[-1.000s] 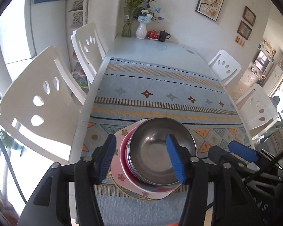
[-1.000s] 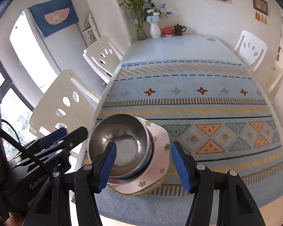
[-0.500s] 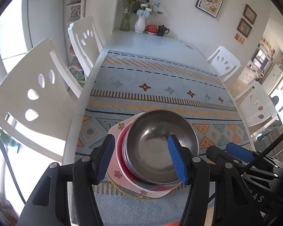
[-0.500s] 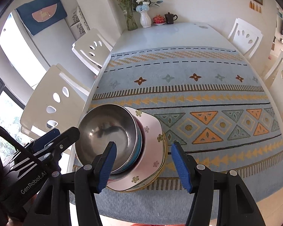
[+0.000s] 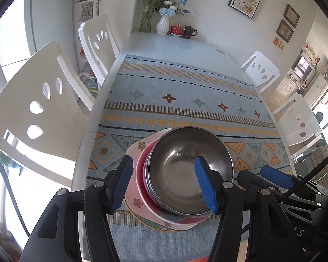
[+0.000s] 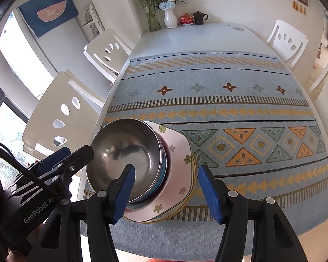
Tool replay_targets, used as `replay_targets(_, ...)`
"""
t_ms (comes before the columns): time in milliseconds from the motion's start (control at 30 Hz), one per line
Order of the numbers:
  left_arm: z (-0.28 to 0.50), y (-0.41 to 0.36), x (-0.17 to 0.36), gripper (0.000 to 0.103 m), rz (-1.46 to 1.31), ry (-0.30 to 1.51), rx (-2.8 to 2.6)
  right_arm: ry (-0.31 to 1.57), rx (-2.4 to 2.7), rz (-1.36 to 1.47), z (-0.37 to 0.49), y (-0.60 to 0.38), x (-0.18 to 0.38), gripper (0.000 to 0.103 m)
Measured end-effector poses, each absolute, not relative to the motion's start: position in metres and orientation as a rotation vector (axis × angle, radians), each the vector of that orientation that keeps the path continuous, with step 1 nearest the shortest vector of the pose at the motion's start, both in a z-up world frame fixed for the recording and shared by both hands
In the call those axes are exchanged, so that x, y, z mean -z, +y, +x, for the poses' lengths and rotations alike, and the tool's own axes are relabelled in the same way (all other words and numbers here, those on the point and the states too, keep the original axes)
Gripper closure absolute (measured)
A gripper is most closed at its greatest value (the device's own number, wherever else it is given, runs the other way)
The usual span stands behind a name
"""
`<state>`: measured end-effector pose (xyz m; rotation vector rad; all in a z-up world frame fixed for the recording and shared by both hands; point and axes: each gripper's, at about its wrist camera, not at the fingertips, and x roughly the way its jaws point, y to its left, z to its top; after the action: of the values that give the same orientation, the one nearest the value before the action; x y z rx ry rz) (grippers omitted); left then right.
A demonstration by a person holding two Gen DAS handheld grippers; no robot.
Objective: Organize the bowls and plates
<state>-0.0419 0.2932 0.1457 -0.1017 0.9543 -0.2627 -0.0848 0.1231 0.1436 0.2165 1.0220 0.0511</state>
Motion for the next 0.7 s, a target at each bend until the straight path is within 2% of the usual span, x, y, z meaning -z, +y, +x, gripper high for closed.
replay_targets(700,-0.0393,0.2921,-0.1424,0.047,-0.081,0.956,0.247,1.021,-0.011,0.165,-0.0806,0.1270,-0.1438,0.044)
